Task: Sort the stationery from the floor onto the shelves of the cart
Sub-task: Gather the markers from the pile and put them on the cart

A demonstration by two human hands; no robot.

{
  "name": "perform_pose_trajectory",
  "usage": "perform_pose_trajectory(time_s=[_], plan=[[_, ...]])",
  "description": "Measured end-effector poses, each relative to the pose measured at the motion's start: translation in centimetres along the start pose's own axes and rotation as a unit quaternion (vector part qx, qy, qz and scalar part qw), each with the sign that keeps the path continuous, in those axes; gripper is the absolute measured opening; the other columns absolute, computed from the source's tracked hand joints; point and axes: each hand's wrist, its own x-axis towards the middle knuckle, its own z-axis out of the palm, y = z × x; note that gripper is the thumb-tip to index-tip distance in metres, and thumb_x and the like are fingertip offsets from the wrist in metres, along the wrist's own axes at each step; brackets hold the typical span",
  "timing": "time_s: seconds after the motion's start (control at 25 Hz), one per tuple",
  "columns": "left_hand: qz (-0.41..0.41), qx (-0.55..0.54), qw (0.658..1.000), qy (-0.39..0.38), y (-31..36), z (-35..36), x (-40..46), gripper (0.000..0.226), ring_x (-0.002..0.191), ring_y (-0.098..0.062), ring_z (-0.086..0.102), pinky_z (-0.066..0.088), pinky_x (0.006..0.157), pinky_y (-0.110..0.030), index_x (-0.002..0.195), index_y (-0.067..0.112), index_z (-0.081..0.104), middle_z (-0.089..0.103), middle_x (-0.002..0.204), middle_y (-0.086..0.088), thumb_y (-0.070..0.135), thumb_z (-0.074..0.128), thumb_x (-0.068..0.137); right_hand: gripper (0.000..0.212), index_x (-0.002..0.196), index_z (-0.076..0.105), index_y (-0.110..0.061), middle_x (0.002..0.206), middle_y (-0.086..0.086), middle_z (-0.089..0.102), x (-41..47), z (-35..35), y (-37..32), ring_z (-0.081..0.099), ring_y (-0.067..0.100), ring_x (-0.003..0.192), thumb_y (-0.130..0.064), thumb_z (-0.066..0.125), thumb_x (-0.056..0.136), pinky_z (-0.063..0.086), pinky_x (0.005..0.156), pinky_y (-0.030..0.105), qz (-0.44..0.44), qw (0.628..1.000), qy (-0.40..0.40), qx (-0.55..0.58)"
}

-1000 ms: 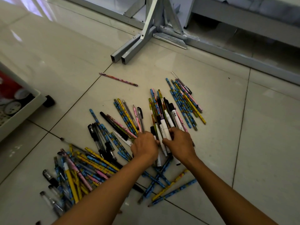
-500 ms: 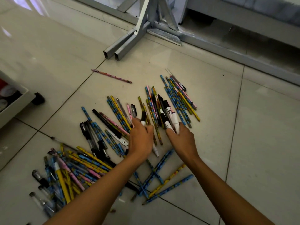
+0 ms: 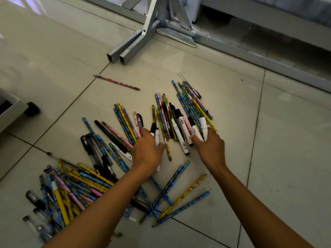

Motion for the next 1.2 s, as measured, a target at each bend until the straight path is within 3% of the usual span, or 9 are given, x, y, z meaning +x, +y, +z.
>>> perform_pose_trajectory(time_s=[0.12,0.2,0.4,0.56,0.76,0.92,1.0,1.12,1.2], plan=[[-0.017,-0.039,0.999,0.006,1.1,0.0,0.2,0.023,0.063,-0.023,0.051,0.039,0.052,-0.031,0.095,0.008,0.045,0.051,0.073,-0.005,0.030,0.049,0.095,0.013,0.101,0.059,-0.010,0.081,0.002,0.060,0.7,0.1,0.0,0.048,-0.003,0.062,-0.018,0.061,0.091,0.037,0.049,0.002,-0.006,1.000,0.011,-0.001],[-0.017,-0.079,0.997,0.005,2.4,0.6,0.9,0.022,0.058,-0.019,0.045,0.035,0.049,-0.030,0.093,0.007,0.042,0.047,0.073,-0.005,0.027,0.052,0.094,0.018,0.106,0.059,-0.007,0.086,0.003,0.058,1.3,0.4,-0.1,0.051,0.007,0.064,-0.018,0.057,0.093,0.035,0.049,0.011,-0.011,1.000,0.009,-0.018],[-0.018,-0.051,0.998,0.011,4.4,3.3,2.8,0.039,0.091,-0.030,0.060,0.044,0.065,-0.033,0.101,0.001,0.055,0.061,0.099,-0.015,0.034,0.068,0.086,0.032,0.103,0.061,-0.004,0.096,0.013,0.064,3.0,1.7,0.2,0.060,0.025,0.086,-0.033,0.065,0.088,0.036,0.064,0.026,-0.044,0.991,-0.026,-0.121],[-0.035,0.014,0.999,0.021,4.3,4.5,3.0,0.039,0.092,-0.032,0.061,0.043,0.063,-0.034,0.102,0.004,0.058,0.063,0.101,-0.016,0.036,0.069,0.084,0.034,0.101,0.063,-0.007,0.100,0.013,0.065,3.0,2.0,0.6,0.061,0.028,0.089,-0.039,0.065,0.088,0.047,0.067,0.035,-0.059,0.981,-0.057,-0.174],[-0.027,0.000,0.999,0.021,5.0,4.0,2.4,0.023,0.085,-0.032,0.062,0.037,0.058,-0.031,0.093,0.003,0.062,0.065,0.094,-0.016,0.024,0.066,0.084,0.033,0.108,0.063,-0.008,0.106,0.013,0.064,2.9,1.6,-0.2,0.063,0.030,0.093,-0.034,0.064,0.087,0.043,0.066,0.031,-0.044,0.968,-0.077,-0.234],[-0.011,-0.033,0.999,0.013,4.1,3.6,2.1,0.022,0.072,-0.027,0.054,0.033,0.054,-0.030,0.080,0.008,0.051,0.060,0.081,-0.013,0.022,0.067,0.082,0.035,0.113,0.059,-0.012,0.111,0.010,0.062,1.9,1.7,-0.8,0.062,0.029,0.099,-0.037,0.060,0.090,0.043,0.069,0.032,-0.082,0.942,-0.084,-0.314],[-0.017,-0.069,0.997,0.016,3.8,3.2,1.7,0.023,0.066,-0.022,0.050,0.030,0.049,-0.031,0.076,0.008,0.050,0.052,0.069,-0.005,0.023,0.067,0.081,0.032,0.106,0.061,-0.011,0.103,0.008,0.063,1.7,1.5,-0.9,0.062,0.028,0.094,-0.037,0.061,0.089,0.043,0.067,0.031,-0.062,0.961,-0.089,-0.256],[-0.027,-0.140,0.990,0.023,3.2,2.7,0.8,0.026,0.059,-0.017,0.045,0.031,0.047,-0.027,0.072,0.010,0.049,0.044,0.062,0.000,0.026,0.064,0.084,0.021,0.091,0.060,-0.009,0.082,0.000,0.062,1.1,0.7,-0.5,0.061,0.021,0.075,-0.029,0.061,0.087,0.042,0.061,0.029,-0.011,0.997,-0.058,-0.048],[-0.004,-0.190,0.982,0.017,3.2,2.4,0.2,0.024,0.055,-0.015,0.039,0.030,0.050,-0.029,0.074,0.013,0.044,0.040,0.062,-0.001,0.024,0.060,0.088,0.013,0.090,0.060,-0.006,0.072,-0.007,0.060,-0.1,0.4,-0.3,0.057,0.015,0.065,-0.018,0.060,0.085,0.046,0.058,0.032,0.009,0.993,-0.043,0.105]])
